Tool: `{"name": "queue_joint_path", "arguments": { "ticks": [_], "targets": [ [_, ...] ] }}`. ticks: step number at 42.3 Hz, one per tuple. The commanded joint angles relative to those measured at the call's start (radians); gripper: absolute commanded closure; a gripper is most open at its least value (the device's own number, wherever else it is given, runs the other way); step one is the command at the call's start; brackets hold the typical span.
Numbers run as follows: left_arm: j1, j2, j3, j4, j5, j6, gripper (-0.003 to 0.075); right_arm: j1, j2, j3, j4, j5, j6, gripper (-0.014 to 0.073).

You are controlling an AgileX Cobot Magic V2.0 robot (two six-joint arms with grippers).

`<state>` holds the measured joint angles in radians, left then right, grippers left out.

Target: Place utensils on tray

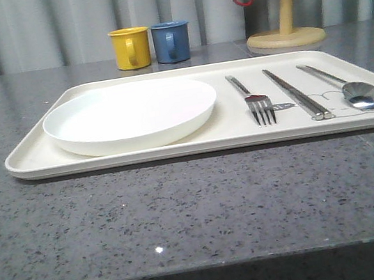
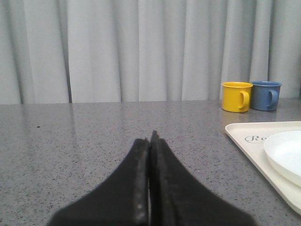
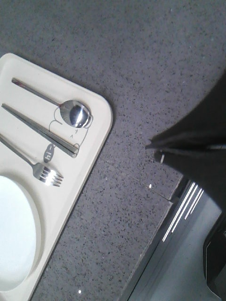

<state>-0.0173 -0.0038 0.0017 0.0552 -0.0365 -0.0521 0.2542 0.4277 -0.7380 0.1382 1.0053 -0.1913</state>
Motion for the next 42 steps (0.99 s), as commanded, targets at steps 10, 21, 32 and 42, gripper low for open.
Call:
{"name": "queue_joint_path", "arguments": {
  "ticks": [10, 21, 32, 42],
  "targets": [
    [-0.004, -0.023, 0.014, -0.055, -0.071, 0.033, 0.0741, 0.002, 0.008, -0.022, 0.001, -0.067, -0.003, 0.0661],
    [-0.004, -0.023, 0.014, -0.138, -0.071, 0.15, 0.0741, 0.002, 0.008, -0.022, 0.001, -0.067, -0.003, 0.0661],
    [-0.004, -0.023, 0.014, -0.138, -0.071, 0.15, 0.0741, 0.002, 0.008, -0.022, 0.001, -0.067, -0.003, 0.0661],
    [-0.004, -0.023, 0.014, -0.138, -0.071, 0.15, 0.0741, 0.002, 0.008, -0.022, 0.001, -0.067, -0.003, 0.0661]
  ]
}}
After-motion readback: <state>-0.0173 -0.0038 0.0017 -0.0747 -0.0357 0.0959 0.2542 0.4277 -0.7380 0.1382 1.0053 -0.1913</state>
